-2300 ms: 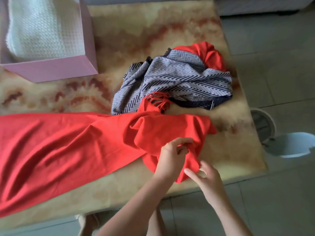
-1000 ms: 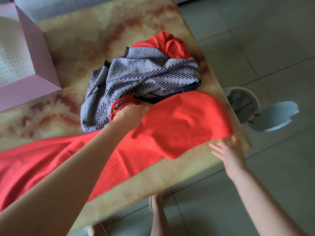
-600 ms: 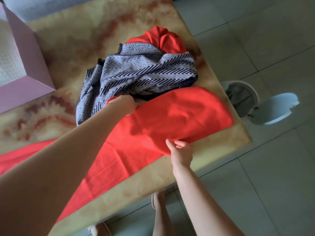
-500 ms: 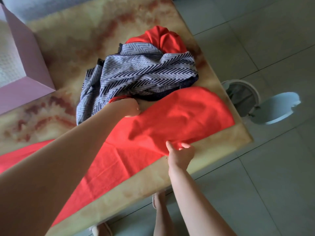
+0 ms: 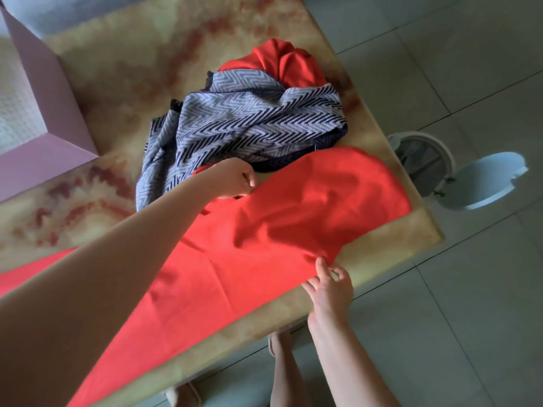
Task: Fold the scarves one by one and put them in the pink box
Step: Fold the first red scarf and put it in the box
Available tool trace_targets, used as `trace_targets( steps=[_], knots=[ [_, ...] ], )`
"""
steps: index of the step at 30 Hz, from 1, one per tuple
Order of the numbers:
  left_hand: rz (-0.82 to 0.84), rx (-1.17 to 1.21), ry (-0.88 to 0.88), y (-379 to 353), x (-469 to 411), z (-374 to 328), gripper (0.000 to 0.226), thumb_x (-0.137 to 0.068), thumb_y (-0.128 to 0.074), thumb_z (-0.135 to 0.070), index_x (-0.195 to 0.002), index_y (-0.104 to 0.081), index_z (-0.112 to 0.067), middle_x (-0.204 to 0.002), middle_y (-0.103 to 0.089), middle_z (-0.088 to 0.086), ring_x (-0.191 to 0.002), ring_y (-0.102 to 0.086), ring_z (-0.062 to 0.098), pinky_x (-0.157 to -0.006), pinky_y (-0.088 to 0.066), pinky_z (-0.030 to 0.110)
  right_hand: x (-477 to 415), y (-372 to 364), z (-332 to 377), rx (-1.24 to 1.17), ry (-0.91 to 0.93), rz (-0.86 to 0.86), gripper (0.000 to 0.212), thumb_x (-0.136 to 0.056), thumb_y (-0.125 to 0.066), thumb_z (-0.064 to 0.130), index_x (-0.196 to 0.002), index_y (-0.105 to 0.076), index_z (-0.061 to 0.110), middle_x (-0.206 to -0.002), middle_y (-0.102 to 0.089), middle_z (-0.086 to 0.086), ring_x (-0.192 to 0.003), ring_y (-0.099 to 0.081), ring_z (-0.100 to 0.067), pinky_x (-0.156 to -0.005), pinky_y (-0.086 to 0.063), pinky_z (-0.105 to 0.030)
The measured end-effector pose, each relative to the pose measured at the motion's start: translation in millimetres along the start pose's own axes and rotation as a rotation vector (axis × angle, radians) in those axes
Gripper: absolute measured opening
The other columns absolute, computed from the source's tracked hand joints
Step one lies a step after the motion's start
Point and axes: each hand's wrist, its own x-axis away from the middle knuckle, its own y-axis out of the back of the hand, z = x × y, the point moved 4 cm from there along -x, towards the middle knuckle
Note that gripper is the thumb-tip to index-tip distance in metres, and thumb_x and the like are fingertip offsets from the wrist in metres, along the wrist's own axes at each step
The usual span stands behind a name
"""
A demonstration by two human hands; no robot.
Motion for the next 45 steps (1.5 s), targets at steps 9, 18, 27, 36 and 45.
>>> trace_targets(
  steps=[9, 18, 27, 36, 45],
  knots=[
    [0.098, -0.007, -0.004, -2, 1, 4, 0.017, -0.087, -0.06, -0.014, -0.1, -0.071, -0.012, -0.096, -0.07, 0.008, -0.087, -0.065, 0.023, -0.08, -0.049, 0.019, 3, 37, -22, 0.042, -0.042, 0.029, 0.007, -0.094, -0.054, 0.009, -0.092, -0.061, 0.01, -0.09, -0.055, -0.013, -0.072, -0.047, -0.025, -0.061, -0.052, -0.032],
    [-0.019, 0.256, -0.017, 32, -2, 12, 0.017, -0.096, -0.049, -0.034, -0.096, -0.052, -0.017, -0.082, -0.05, -0.004, -0.082, -0.046, 0.015, -0.073, -0.035, 0.029, -6, 48, -23, 0.144, 0.061, -0.041, 0.007, -0.093, -0.052, 0.004, -0.096, -0.057, 0.0, -0.095, -0.058, -0.023, -0.072, -0.056, -0.034, -0.048, -0.055, -0.023],
    [-0.005, 0.345, -0.009, 44, -13, 23, 0.02, -0.083, -0.07, -0.022, -0.081, -0.052, -0.029, -0.077, -0.048, -0.003, -0.073, -0.043, 0.013, -0.066, -0.034, 0.027, -7, 46, -22, 0.154, 0.098, -0.002, 0.007, -0.093, -0.052, 0.002, -0.097, -0.056, -0.003, -0.083, -0.053, -0.014, -0.066, -0.053, -0.029, -0.047, -0.054, -0.021],
    [-0.269, 0.183, -0.143, 42, -13, 19, 0.031, -0.071, -0.072, 0.007, -0.082, -0.065, -0.021, -0.077, -0.055, 0.0, -0.069, -0.05, 0.015, -0.073, -0.044, 0.027, -6, 45, -23, 0.158, 0.11, 0.009, 0.009, -0.092, -0.055, 0.002, -0.099, -0.057, -0.003, -0.085, -0.057, -0.016, -0.063, -0.056, -0.027, -0.05, -0.056, -0.023],
    [-0.426, 0.335, -0.2, 52, -12, 11, 0.039, -0.068, -0.062, 0.02, -0.093, -0.067, -0.009, -0.07, -0.061, -0.008, -0.056, -0.056, -0.008, -0.06, -0.044, 0.003, -4, 48, -23, 0.156, 0.088, 0.03, 0.002, -0.092, -0.054, 0.001, -0.093, -0.056, 0.002, -0.08, -0.057, -0.015, -0.052, -0.061, -0.019, -0.051, -0.056, -0.024]
  ],
)
